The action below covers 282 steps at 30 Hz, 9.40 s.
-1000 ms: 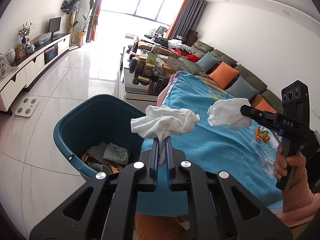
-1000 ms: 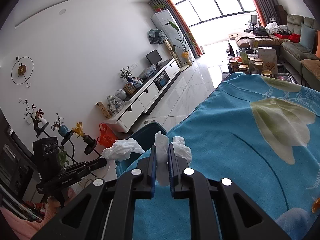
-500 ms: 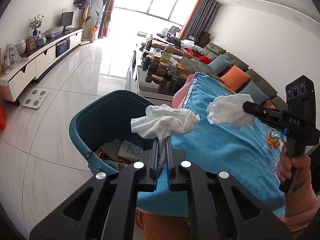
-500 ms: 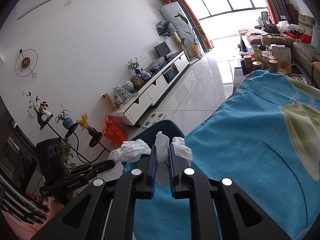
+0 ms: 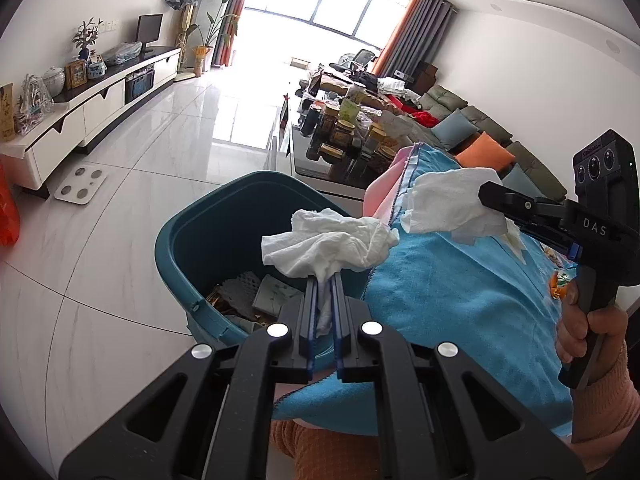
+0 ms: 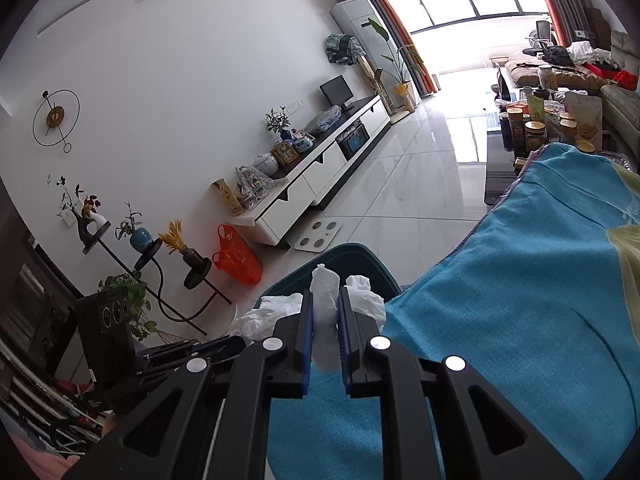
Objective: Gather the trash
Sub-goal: 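Lift both white tissues and carry them over the teal bin, then open both tools to drop the tissues into the bin, then move both open tools back over the orange peels and foam net, then grasp an orange peel with the left tool while the right tool grasps the white foam net, then lift the orange peel and foam net and carry both over the teal bin, then open the right tool to drop the foam net while the left tool drops the orange peel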
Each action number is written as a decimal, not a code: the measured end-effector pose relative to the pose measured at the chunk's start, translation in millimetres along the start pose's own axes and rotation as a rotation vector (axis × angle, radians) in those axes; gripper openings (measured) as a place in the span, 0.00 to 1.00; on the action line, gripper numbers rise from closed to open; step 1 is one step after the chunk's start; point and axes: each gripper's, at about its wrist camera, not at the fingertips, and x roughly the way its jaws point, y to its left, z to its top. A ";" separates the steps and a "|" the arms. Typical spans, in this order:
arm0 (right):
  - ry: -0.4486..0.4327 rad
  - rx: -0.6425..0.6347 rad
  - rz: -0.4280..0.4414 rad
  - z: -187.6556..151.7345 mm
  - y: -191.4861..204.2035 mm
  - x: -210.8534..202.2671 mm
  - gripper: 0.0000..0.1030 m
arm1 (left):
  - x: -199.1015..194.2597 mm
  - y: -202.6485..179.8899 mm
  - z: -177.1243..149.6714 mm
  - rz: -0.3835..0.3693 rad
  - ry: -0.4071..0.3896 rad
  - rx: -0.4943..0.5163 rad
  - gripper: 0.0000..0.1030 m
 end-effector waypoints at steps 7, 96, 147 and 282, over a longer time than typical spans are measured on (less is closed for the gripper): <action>0.018 -0.006 0.006 3.1 5.0 19.1 0.11 | 3.0 4.9 -1.6 0.021 0.009 -0.022 0.07; -0.275 0.456 -0.773 -141.2 -238.5 -316.7 0.51 | 149.9 -385.9 -40.7 -0.455 0.258 0.578 0.55; -0.451 0.361 -0.558 -145.9 -167.0 -337.0 0.12 | 93.3 -303.3 -53.1 -0.467 0.241 0.559 0.20; 0.209 0.063 -0.095 2.1 0.1 95.2 0.30 | 72.7 18.5 15.3 0.103 0.068 -0.102 0.20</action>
